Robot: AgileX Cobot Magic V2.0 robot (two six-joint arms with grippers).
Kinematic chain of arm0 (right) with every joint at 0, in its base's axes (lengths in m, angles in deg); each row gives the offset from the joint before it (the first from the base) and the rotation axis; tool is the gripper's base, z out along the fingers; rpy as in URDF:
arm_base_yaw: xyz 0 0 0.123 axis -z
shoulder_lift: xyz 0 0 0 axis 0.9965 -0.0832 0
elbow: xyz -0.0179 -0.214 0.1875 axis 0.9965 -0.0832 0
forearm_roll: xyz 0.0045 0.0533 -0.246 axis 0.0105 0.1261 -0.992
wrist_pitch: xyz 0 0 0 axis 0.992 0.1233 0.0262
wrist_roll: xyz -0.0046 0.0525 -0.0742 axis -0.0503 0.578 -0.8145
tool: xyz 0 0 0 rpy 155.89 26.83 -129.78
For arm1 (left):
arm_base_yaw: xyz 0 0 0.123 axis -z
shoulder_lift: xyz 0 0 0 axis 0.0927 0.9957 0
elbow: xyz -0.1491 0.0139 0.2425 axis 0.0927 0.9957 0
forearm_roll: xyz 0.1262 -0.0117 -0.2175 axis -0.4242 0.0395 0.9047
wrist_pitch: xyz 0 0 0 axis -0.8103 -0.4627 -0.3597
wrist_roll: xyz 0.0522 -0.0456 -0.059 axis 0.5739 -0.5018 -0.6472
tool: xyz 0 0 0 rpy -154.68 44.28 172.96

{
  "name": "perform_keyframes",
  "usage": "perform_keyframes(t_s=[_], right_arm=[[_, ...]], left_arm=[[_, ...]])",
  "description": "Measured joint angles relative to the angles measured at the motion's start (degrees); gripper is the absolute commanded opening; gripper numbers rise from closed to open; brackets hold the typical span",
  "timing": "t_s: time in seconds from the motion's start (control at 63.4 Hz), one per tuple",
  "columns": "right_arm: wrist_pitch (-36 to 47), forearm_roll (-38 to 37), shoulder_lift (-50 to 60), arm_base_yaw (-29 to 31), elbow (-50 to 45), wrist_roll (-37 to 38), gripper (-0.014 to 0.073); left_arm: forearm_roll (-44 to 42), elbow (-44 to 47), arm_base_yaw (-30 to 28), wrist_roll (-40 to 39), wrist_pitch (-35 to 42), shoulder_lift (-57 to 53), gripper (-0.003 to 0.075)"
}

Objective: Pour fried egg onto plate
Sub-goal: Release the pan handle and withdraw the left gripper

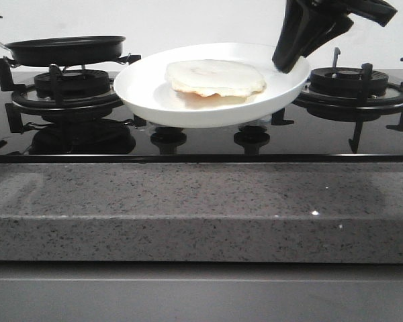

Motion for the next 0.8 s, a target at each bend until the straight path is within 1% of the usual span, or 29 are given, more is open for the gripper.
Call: perform_keyframes(t_s=[0.221, 0.473, 0.709, 0.757, 0.804], right_arm=[[0.0, 0.0, 0.0, 0.0, 0.0, 0.0, -0.0117], [0.0, 0.0, 0.0, 0.0, 0.0, 0.0, -0.0117], [0.0, 0.0, 0.0, 0.0, 0.0, 0.0, -0.0117], [0.0, 0.0, 0.0, 0.0, 0.0, 0.0, -0.0117], [0.0, 0.0, 0.0, 0.0, 0.0, 0.0, -0.0117]], left_arm=[[-9.9, -1.1, 0.0, -2.8, -3.3, -4.2, 0.0382], [-19.1, -1.1, 0.0, -7.1, -6.4, -5.8, 0.0377], [-22.0, -1.1, 0.0, -8.6, -10.7, -6.0, 0.0375], [-22.6, -1.1, 0.0, -8.8, -10.8, -6.0, 0.0363], [-23.4, -1.1, 0.0, -9.2, -10.9, -6.0, 0.0336]])
